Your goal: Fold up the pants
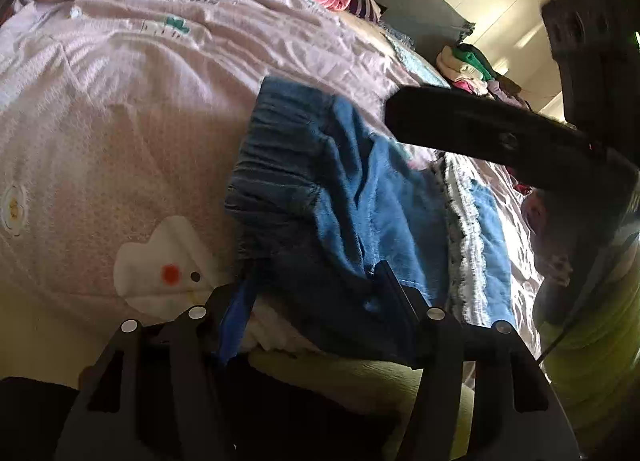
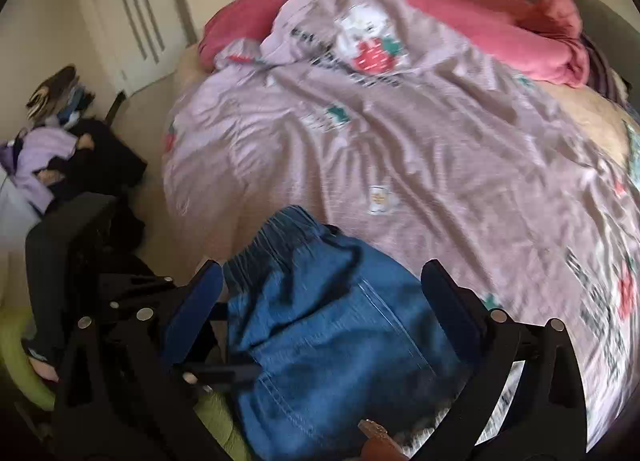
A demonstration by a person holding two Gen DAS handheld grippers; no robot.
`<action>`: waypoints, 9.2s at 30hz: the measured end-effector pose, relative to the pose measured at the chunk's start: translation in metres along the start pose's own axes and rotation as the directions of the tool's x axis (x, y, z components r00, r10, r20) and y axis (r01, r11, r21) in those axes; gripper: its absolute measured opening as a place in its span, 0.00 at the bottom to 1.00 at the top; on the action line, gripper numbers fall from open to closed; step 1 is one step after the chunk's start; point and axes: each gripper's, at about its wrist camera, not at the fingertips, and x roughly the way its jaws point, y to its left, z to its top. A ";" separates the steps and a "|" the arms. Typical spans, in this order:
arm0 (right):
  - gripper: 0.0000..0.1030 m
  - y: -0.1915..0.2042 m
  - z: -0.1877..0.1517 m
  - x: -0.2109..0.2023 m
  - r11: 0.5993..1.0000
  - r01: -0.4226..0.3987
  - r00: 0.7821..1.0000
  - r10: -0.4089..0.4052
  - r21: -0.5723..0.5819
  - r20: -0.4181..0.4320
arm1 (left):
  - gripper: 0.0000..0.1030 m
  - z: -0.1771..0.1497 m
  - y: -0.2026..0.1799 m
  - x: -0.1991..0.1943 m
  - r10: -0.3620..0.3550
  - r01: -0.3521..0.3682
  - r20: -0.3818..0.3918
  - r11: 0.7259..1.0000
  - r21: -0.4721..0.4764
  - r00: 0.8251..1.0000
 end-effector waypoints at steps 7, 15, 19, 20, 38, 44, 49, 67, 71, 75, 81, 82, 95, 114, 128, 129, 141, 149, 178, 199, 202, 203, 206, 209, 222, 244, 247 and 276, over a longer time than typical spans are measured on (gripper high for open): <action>0.91 0.008 0.009 0.039 0.999 -0.027 0.996 0.023 -0.042 -0.085 | 0.57 -0.001 0.007 0.003 -0.007 0.007 0.005 1.000 -0.007 1.000; 0.66 0.003 0.000 0.075 0.995 -0.102 0.985 0.100 -0.008 -0.143 | 0.71 -0.008 0.013 -0.001 0.002 -0.002 0.023 1.000 -0.008 1.000; 0.36 -0.002 -0.006 0.059 0.989 -0.149 0.985 0.150 0.015 -0.091 | 0.71 -0.009 0.015 -0.007 -0.017 0.018 0.023 0.999 -0.027 1.000; 0.34 -0.005 -0.007 0.051 0.987 -0.160 0.984 0.161 0.023 -0.070 | 0.71 -0.009 0.015 -0.008 -0.030 0.031 0.023 0.999 -0.037 0.999; 0.32 -0.083 -0.068 -0.090 0.945 -0.290 0.931 0.241 0.151 0.275 | 0.90 -0.003 -0.081 0.008 -0.311 0.314 -0.054 0.948 0.052 0.949; 0.55 -0.112 -0.101 -0.114 0.938 -0.252 0.930 0.167 0.237 0.326 | 0.90 -0.009 -0.134 0.013 -0.318 0.330 -0.092 0.926 0.182 0.944; 0.69 -0.145 -0.159 -0.137 0.896 -0.102 0.948 -0.044 0.432 0.315 | 0.90 -0.027 -0.159 0.042 -0.314 0.357 -0.203 0.904 0.236 0.928; 0.74 -0.143 -0.211 -0.108 0.844 0.122 0.972 -0.209 0.523 0.111 | 0.93 -0.053 -0.178 0.046 -0.158 0.227 -0.200 0.890 0.395 0.967; 0.77 -0.128 -0.211 -0.140 0.860 0.138 0.948 -0.258 0.492 0.185 | 0.95 -0.047 -0.175 0.019 -0.135 0.177 -0.130 0.898 0.404 0.982; 0.83 -0.111 -0.211 -0.168 0.873 0.164 0.924 -0.299 0.459 0.238 | 0.95 -0.033 -0.165 0.005 -0.096 0.116 -0.070 0.913 0.390 0.993; 0.85 -0.073 -0.218 -0.193 0.910 0.235 0.904 -0.333 0.341 0.268 | 0.96 -0.008 -0.138 -0.007 -0.021 0.018 0.004 0.945 0.328 1.000; 0.85 -0.064 -0.219 -0.193 0.919 0.243 0.905 -0.330 0.312 0.269 | 0.96 -0.003 -0.134 -0.010 -0.006 0.001 0.015 0.947 0.321 1.000; 0.81 0.016 -0.213 -0.149 0.971 0.239 0.950 -0.231 -0.011 0.212 | 0.94 0.026 -0.128 0.018 0.039 -0.029 -0.026 0.950 0.312 0.999; 0.13 0.027 -0.187 -0.069 0.962 0.106 0.994 -0.093 -0.253 0.060 | 0.53 0.031 -0.145 0.088 0.068 -0.012 -0.143 0.933 0.360 0.987; 0.05 0.017 -0.222 -0.084 0.993 0.040 0.999 -0.037 -0.114 0.024 | 0.63 0.025 -0.146 0.083 0.051 -0.009 -0.108 0.932 0.361 0.993; 0.06 0.017 -0.221 -0.087 0.994 0.037 0.999 -0.034 -0.103 0.027 | 0.63 0.025 -0.147 0.080 0.048 -0.007 -0.102 0.931 0.365 0.994; 0.22 0.025 -0.222 -0.125 0.998 0.044 0.995 -0.040 -0.037 0.096 | 0.74 0.022 -0.159 0.048 0.055 -0.041 -0.023 0.913 0.407 0.998; 0.32 0.029 -0.219 -0.142 0.999 0.042 0.988 -0.041 -0.004 0.152 | 0.84 0.018 -0.162 0.033 0.065 -0.065 0.015 0.906 0.419 0.998; 0.76 -0.014 -0.204 -0.198 0.955 0.209 0.911 -0.268 0.211 0.313 | 0.95 0.016 -0.156 -0.011 0.100 -0.142 0.123 0.906 0.399 0.987; 0.85 -0.056 -0.215 -0.200 0.870 0.291 0.876 -0.410 0.399 0.255 | 0.96 0.007 -0.149 -0.010 0.115 -0.148 0.105 0.905 0.399 0.988; 0.85 -0.067 -0.219 -0.197 0.849 0.282 0.880 -0.415 0.447 0.232 | 0.96 0.007 -0.145 -0.007 0.116 -0.144 0.095 0.910 0.390 0.989; 0.85 -0.073 -0.221 -0.195 0.840 0.278 0.883 -0.415 0.467 0.221 | 0.96 0.007 -0.144 -0.005 0.114 -0.140 0.089 0.912 0.386 0.990; 0.85 -0.085 -0.227 -0.189 0.821 0.261 0.893 -0.405 0.508 0.195 | 0.96 0.006 -0.140 0.006 0.111 -0.126 0.059 0.917 0.377 0.992; 0.78 -0.098 -0.233 -0.179 0.806 0.244 0.908 -0.385 0.540 0.165 | 0.96 0.003 -0.141 0.017 0.105 -0.109 0.030 0.922 0.371 0.994; 0.56 -0.136 -0.244 -0.129 0.765 0.096 0.969 -0.217 0.637 0.115 | 0.95 -0.006 -0.140 0.070 0.091 -0.054 -0.088 0.933 0.355 0.992; 0.20 -0.127 -0.217 -0.104 0.858 0.029 0.974 -0.141 0.512 0.180 | 0.38 -0.005 -0.166 0.077 0.003 0.033 -0.089 0.917 0.397 0.996; 0.20 -0.119 -0.206 -0.113 0.878 0.050 0.965 -0.165 0.475 0.203 | 0.38 -0.002 -0.170 0.069 -0.002 0.027 -0.060 0.912 0.410 0.998; 0.20 -0.165 -0.114 -0.096 0.917 0.160 0.939 -0.255 0.365 0.229 | 0.38 0.094 -0.171 0.081 0.073 -0.108 0.102 0.908 0.405 0.992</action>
